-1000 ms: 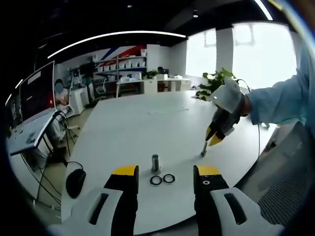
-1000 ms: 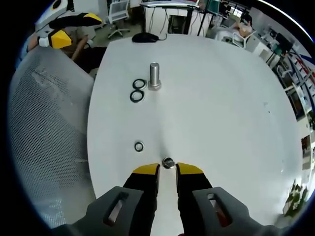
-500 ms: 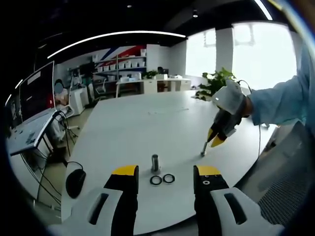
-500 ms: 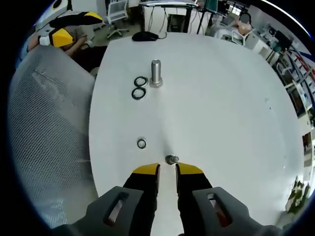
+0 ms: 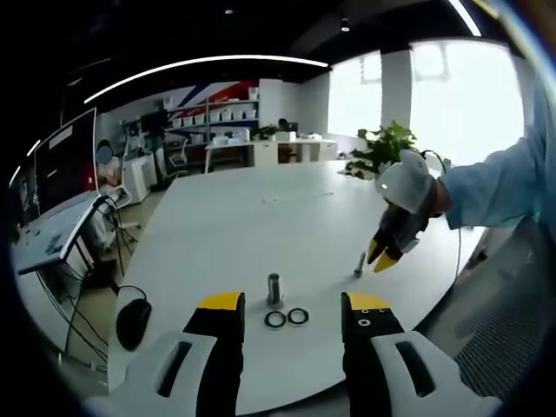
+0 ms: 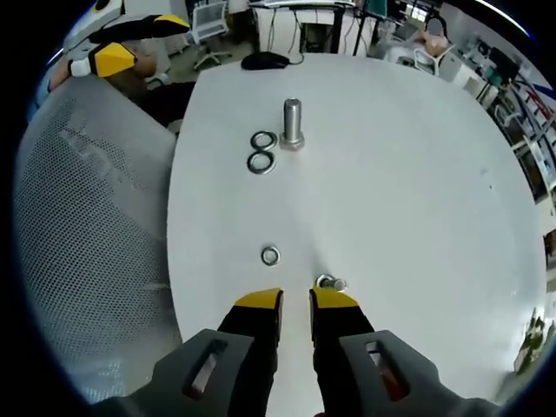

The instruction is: Place the washer onto the threaded stud by aligning its center hole with the stud, sliding it down to the base, and recovering from edge contact or off-axis alignment until the washer reaches the visible bottom stop.

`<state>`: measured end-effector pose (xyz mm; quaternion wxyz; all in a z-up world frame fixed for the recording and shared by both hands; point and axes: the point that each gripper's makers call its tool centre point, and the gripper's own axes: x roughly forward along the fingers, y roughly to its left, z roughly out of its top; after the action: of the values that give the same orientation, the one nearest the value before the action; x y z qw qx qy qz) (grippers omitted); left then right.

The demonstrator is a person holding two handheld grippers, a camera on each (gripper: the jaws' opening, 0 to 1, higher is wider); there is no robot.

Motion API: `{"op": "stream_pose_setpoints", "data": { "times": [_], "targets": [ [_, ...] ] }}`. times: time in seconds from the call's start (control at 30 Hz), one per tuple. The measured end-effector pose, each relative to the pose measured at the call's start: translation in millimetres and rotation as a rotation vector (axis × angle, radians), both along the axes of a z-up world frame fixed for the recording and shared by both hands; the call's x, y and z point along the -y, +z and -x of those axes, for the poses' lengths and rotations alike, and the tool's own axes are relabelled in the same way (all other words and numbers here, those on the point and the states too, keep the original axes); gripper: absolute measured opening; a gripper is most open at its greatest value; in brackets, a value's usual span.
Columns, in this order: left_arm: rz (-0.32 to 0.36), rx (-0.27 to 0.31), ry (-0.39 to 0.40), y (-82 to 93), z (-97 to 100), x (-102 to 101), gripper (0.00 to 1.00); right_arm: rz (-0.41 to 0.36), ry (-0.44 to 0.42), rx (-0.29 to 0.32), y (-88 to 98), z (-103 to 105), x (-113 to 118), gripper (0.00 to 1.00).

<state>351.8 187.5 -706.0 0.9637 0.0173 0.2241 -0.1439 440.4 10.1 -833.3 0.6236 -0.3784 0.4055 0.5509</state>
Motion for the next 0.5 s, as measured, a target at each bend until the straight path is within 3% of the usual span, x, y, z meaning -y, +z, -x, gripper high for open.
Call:
{"op": "stream_pose_setpoints", "data": {
  "times": [0.5],
  "targets": [
    [0.004,0.005,0.002,1.0,-0.4,0,0.42,0.003,0.042,-0.048,-17.1,16,-25,0.16]
  ]
}}
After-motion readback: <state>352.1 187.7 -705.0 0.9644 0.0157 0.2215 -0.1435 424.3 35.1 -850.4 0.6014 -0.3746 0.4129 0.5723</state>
